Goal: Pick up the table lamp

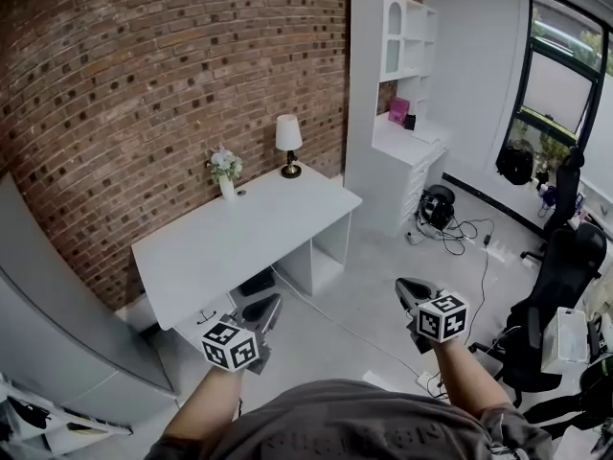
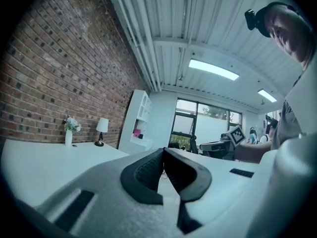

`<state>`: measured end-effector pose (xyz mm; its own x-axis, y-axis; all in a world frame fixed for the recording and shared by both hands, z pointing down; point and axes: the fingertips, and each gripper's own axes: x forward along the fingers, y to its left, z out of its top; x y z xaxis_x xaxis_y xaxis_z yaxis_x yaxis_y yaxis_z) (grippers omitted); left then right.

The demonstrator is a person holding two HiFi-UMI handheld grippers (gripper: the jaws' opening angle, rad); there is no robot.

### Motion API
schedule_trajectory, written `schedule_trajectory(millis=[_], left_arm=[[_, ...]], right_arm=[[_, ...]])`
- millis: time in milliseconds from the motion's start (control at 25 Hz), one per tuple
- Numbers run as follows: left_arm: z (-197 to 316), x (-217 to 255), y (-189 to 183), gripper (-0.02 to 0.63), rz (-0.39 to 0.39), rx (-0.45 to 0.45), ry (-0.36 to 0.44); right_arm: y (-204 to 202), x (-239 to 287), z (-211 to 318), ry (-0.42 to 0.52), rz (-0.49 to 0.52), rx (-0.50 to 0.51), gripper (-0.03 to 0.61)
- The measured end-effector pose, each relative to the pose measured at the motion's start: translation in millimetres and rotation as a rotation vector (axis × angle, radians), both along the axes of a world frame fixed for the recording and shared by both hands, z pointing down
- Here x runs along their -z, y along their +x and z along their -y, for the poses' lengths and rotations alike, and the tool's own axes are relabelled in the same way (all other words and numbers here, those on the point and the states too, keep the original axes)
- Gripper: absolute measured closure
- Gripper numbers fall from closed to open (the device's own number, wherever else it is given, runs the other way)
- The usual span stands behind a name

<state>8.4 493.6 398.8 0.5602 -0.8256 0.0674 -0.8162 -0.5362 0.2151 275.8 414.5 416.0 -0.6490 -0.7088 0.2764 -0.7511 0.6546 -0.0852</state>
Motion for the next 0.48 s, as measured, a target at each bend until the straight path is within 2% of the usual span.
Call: schedule_trajectory(millis=[240, 480], left_arm=[[38.6, -13.5, 8.4, 0.61, 0.0, -0.027, -0.016], [121.1, -38.6, -7.9, 0.61, -0.031, -0.095, -0.029]], right_arm=[[7.6, -10.7, 32.6, -0.01, 0.001, -0.025, 0.586], [-24.2, -26.3, 98.3, -0.013, -0.026, -0.052, 0.585]])
